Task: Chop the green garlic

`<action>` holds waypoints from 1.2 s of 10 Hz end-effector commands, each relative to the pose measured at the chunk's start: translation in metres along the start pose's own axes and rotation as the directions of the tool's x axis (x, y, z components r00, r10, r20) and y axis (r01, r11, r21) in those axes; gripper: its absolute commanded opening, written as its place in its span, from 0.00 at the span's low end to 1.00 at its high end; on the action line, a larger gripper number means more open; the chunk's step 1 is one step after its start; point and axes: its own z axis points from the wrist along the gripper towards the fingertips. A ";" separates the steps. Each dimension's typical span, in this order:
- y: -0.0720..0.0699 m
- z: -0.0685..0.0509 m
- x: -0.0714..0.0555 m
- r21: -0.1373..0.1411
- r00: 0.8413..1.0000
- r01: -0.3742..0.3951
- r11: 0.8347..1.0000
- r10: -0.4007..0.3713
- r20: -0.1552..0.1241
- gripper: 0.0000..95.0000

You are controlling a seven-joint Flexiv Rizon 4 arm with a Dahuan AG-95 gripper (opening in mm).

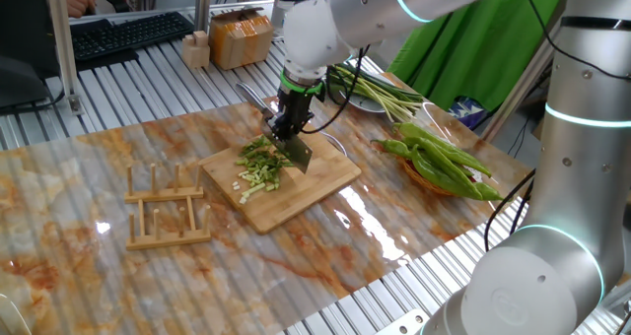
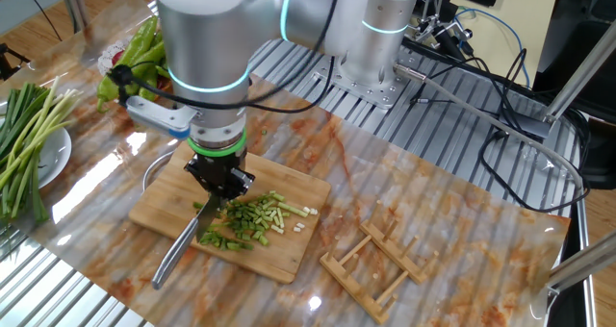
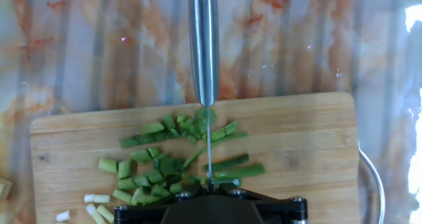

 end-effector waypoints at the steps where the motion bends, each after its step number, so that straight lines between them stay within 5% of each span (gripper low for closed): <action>1: -0.001 -0.010 -0.001 -0.005 1.000 -0.001 1.000 0.001 -0.011 0.00; 5: -0.002 -0.019 -0.001 -0.004 1.000 -0.004 1.000 0.004 -0.016 0.00; 7: 0.000 -0.002 -0.001 -0.016 1.000 -0.003 1.000 0.003 -0.005 0.00; 9: 0.003 0.028 0.001 -0.028 1.000 -0.004 1.000 0.005 0.020 0.00; 10: 0.004 0.029 0.001 -0.065 1.000 -0.019 0.998 0.018 -0.004 0.00; 12: 0.005 0.027 0.000 -0.045 1.000 -0.017 0.999 0.018 0.012 0.00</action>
